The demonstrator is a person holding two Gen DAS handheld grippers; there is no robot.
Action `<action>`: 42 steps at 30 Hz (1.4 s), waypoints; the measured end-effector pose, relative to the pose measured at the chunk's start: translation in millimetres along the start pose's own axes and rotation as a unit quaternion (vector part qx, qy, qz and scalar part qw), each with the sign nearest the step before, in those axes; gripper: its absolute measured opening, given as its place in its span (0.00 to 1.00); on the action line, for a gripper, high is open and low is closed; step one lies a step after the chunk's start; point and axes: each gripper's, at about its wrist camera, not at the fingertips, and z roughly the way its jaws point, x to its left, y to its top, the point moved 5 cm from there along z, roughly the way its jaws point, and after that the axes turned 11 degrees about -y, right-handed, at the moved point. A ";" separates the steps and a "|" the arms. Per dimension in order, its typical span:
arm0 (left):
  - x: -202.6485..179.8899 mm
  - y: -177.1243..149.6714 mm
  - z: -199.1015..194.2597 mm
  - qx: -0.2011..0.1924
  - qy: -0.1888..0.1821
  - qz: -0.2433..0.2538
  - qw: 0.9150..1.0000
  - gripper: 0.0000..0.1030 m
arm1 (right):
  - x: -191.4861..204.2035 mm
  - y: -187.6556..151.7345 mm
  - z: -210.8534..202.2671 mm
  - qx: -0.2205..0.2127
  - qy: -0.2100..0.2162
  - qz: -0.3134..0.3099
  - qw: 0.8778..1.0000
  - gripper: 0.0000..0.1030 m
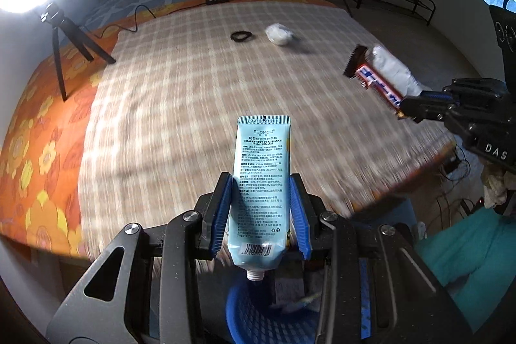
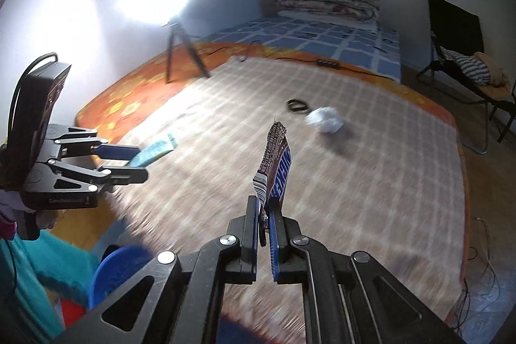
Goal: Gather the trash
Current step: 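Carry the tube and Snickers bar over the blue basket and open both tools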
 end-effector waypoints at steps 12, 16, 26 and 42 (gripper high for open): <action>-23.7 -68.9 1.3 0.029 -0.010 -0.003 1.000 0.34 | 57.7 -67.1 -30.5 0.024 0.034 -0.020 0.999 0.03; -24.4 -89.5 11.1 0.045 -0.014 -0.013 0.999 0.35 | 67.0 -87.9 -31.8 0.038 0.040 -0.019 0.998 0.03; -19.2 -125.5 25.9 0.074 -0.011 -0.032 0.997 0.35 | 84.7 -124.7 -26.8 0.063 0.040 -0.039 0.996 0.03; -20.9 -150.8 48.2 0.103 -0.012 -0.038 0.994 0.35 | 99.9 -156.1 -6.7 0.104 0.054 -0.051 0.992 0.03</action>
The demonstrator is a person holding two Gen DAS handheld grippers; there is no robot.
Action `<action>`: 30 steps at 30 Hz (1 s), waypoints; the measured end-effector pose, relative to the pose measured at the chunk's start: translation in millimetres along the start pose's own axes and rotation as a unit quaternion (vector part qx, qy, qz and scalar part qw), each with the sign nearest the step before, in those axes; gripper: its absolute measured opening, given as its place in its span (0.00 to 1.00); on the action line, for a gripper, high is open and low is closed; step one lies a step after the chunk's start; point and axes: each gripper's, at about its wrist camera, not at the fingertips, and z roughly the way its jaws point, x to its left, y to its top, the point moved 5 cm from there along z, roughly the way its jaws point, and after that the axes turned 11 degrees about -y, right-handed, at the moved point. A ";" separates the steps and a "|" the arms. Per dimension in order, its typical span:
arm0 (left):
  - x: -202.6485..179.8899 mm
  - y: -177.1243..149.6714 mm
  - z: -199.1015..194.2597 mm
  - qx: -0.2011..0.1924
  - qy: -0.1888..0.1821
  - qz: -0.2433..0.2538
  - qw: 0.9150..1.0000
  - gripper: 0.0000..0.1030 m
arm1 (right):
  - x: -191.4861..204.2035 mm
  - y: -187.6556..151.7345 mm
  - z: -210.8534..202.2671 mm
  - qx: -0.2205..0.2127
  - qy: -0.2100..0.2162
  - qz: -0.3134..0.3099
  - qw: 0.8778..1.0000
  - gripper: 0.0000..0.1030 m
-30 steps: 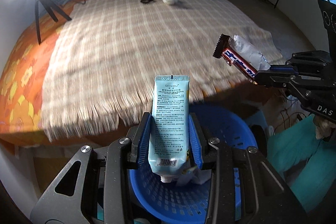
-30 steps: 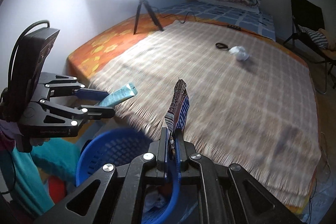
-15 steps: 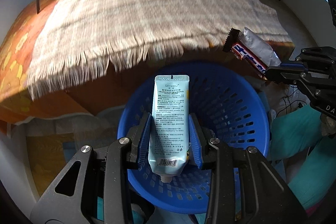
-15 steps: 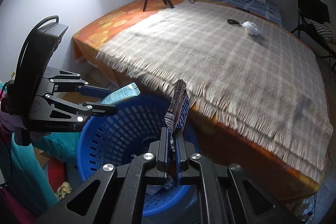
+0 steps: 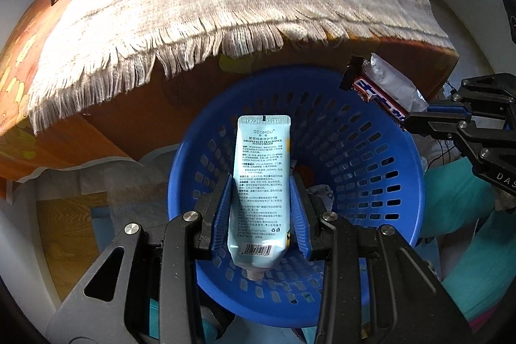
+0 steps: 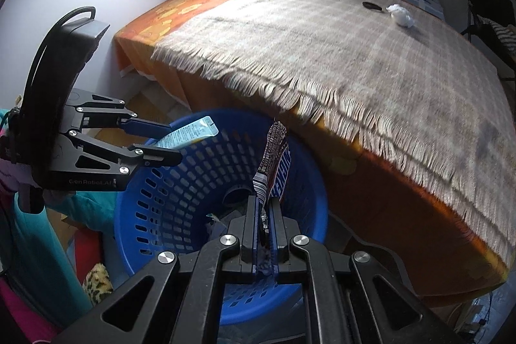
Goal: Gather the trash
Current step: 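Carry the tube and Snickers bar over the blue basket and open both tools, then move both tools back over the bed toward the tissue and black band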
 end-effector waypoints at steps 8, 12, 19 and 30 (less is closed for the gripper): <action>1.8 -4.1 11.0 0.015 0.002 -0.002 1.000 0.35 | 0.3 -7.3 10.8 0.018 0.005 0.004 1.000 0.04; 2.2 -6.4 14.5 0.023 0.005 -0.002 1.000 0.35 | -1.1 -8.8 14.4 0.026 0.008 0.010 1.000 0.12; 2.8 -10.3 19.1 0.021 0.017 0.000 1.000 0.56 | -2.9 -12.9 18.8 0.037 0.007 0.019 0.999 0.36; 8.4 -7.6 17.8 0.017 0.028 -0.005 0.999 0.64 | -6.9 -15.5 22.8 0.052 -0.011 0.032 0.998 0.79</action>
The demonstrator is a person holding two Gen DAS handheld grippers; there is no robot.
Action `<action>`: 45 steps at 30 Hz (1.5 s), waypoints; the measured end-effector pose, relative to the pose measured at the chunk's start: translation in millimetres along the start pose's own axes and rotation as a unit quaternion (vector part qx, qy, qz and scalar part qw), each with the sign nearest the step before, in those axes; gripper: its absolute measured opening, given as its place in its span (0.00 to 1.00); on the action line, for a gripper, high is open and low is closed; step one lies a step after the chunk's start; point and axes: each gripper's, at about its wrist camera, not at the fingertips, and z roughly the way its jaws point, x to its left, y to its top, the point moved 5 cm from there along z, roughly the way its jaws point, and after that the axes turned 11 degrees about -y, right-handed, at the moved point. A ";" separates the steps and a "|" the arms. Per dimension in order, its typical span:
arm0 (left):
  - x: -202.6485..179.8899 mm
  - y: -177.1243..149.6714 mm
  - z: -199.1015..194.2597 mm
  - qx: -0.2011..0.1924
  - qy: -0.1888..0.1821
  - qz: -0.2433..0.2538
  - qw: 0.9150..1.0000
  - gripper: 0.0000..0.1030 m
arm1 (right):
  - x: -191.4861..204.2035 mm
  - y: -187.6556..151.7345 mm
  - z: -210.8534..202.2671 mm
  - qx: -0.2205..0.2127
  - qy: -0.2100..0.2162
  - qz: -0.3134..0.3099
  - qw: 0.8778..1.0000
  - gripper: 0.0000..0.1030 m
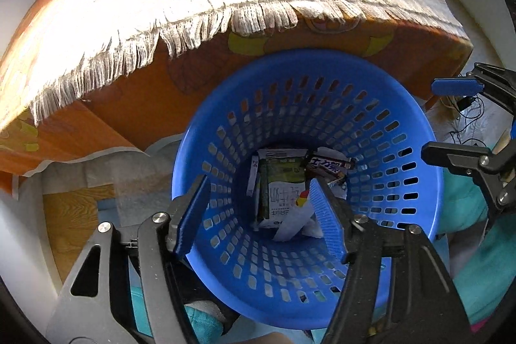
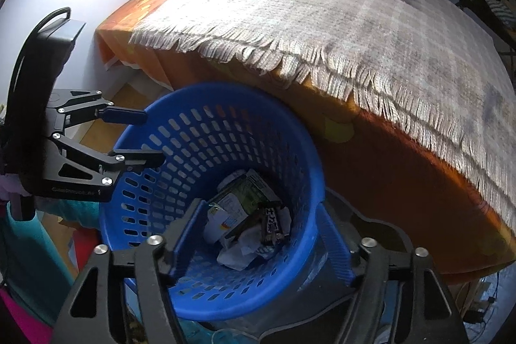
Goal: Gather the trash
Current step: 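Move both tools back over the bed toward the tissue and black band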
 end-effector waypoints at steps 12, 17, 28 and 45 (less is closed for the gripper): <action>-1.8 0.5 0.6 0.005 0.014 -0.002 1.000 0.64 | -6.2 0.6 1.6 0.010 -0.015 0.015 1.000 0.87; -0.9 3.5 2.4 0.013 0.023 -0.005 1.000 0.64 | -7.8 2.4 1.0 0.008 -0.037 0.012 0.999 0.89; -0.8 12.7 -11.2 -0.009 0.023 -0.010 1.000 0.64 | -13.4 6.7 1.7 0.015 -0.083 0.001 0.996 0.89; -3.5 52.2 -38.5 -0.055 0.019 -0.013 0.998 0.64 | -35.9 33.3 -19.3 -0.017 -0.074 0.052 0.996 0.89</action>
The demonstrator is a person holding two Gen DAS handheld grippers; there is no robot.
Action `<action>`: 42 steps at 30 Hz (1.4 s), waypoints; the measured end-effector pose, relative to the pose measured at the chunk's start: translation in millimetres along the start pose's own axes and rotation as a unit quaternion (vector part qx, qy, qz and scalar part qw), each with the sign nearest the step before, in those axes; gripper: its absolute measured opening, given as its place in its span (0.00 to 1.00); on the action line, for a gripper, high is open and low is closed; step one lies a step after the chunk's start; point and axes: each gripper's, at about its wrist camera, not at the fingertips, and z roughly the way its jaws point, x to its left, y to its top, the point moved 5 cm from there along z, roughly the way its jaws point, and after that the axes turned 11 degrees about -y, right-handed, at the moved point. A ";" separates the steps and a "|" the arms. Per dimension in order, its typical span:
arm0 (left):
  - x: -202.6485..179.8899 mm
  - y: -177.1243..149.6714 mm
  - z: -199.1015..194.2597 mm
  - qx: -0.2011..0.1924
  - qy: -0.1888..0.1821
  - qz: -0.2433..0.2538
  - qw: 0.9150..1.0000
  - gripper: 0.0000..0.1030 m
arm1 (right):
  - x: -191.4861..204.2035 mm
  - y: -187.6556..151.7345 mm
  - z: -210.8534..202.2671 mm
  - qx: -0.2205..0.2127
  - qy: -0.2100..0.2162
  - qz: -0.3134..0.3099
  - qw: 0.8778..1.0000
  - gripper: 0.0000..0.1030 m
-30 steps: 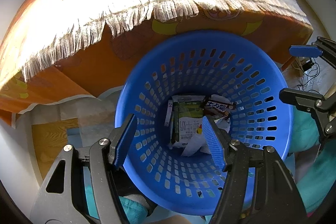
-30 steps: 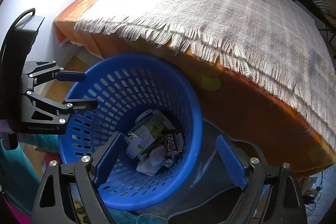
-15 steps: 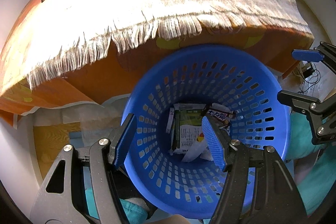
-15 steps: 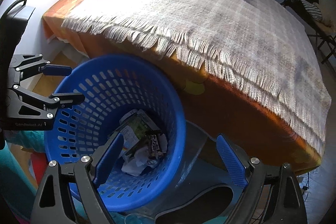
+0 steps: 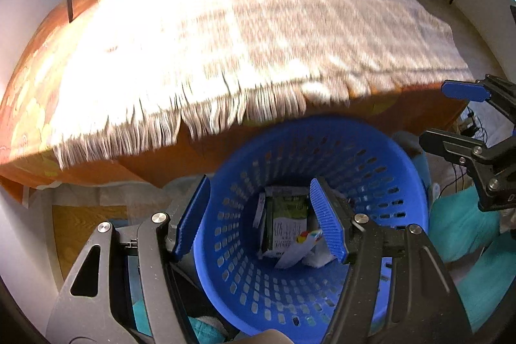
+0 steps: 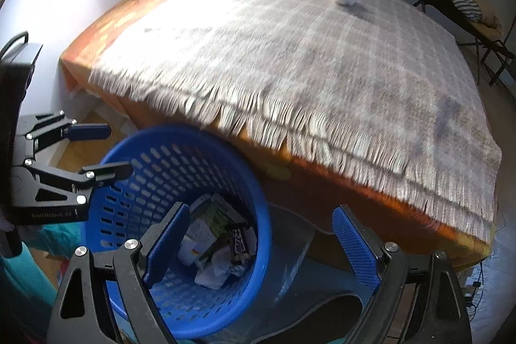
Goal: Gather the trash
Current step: 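Move both tools back over the bed toward the tissue and black band, then grasp the black rubber band with the left tool while the right tool grasps the white tissue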
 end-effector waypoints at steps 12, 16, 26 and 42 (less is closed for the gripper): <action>3.6 53.3 -23.2 -0.039 -0.011 -0.003 0.999 0.64 | -32.6 40.8 -9.2 -0.062 0.003 0.049 0.997 0.89; 3.4 71.6 -31.1 -0.050 -0.005 0.009 0.999 0.64 | -41.0 57.3 -11.9 -0.075 -0.013 0.043 0.996 0.89; 12.8 136.0 -46.3 -0.086 -0.002 0.019 0.996 0.64 | -71.1 117.5 -13.1 -0.098 -0.015 0.077 0.992 0.89; 30.2 204.7 -4.3 -0.081 -0.015 0.030 0.996 0.64 | -122.1 196.9 43.3 -0.070 -0.004 0.136 0.988 0.88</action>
